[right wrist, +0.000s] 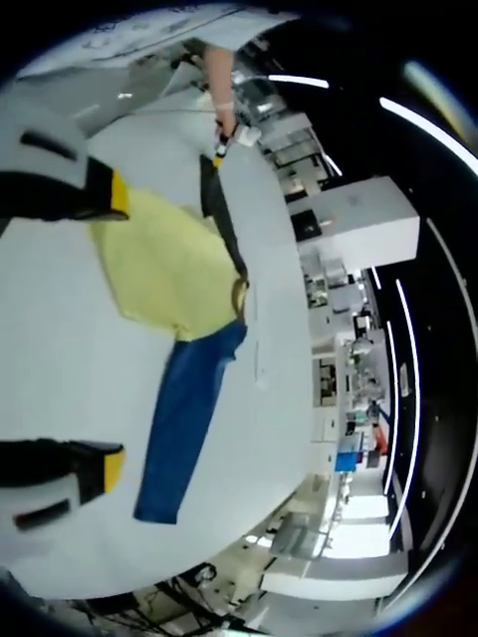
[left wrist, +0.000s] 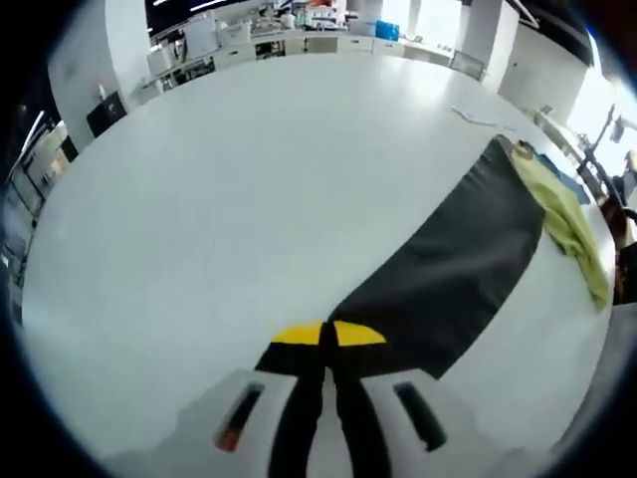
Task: Fold the garment on the visible template until the final outline fits inside the template.
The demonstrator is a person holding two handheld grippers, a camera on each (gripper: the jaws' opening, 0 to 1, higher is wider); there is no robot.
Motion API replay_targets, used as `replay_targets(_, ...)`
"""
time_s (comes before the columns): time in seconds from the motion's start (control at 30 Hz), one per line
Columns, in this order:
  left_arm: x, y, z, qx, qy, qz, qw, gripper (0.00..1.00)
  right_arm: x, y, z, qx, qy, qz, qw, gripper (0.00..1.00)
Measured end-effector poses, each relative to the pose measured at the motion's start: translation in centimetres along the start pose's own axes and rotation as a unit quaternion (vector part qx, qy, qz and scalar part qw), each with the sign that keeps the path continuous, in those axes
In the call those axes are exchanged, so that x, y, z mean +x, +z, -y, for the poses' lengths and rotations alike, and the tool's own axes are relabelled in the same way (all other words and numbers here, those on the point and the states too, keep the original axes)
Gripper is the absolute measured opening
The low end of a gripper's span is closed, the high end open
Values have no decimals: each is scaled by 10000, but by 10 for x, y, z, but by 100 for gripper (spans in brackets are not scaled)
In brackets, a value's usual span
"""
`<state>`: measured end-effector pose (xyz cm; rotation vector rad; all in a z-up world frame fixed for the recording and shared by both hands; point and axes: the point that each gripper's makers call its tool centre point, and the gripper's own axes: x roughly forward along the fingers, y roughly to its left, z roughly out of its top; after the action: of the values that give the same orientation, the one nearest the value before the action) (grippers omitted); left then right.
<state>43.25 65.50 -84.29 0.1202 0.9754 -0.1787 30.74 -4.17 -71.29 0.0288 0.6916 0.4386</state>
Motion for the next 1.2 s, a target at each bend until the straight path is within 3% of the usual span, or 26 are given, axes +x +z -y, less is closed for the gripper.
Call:
replay_targets(0.43,7,6,-5,-103,-9,-44,9999,0,-7,-12,-1,148,-68,6,9999,92)
replay_targets(0.6,7,7,-6,-110,4,-58,9999,0,-9,-8,4,158,-100,74,9998,94)
replay_targets(0.77,7,10,-5,194,40,96,9998,1,-10,-10,6,174,-124,72,9997,93)
replay_targets(0.83,5,10,-3,283,-8,152,9995,8,-10,-10,6,197,-122,74,9997,93)
replay_targets(0.9,2,11,0,314,-56,192,9993,23,-9,-11,6,194,-116,56,9997,93)
replay_targets(1.0,0,21,4,596,-170,501,9968,39,-8,-12,5,201,-87,59,9997,93)
replay_targets(1.1,-4,35,16,673,-495,907,9924,49,-6,-12,3,214,-48,75,9997,93)
replay_targets(1.13,-8,32,17,603,-488,846,9934,53,-6,-12,2,218,-36,76,9997,93)
replay_targets(1.2,-14,38,25,706,-689,1064,9894,60,-5,-12,0,204,-12,82,9998,93)
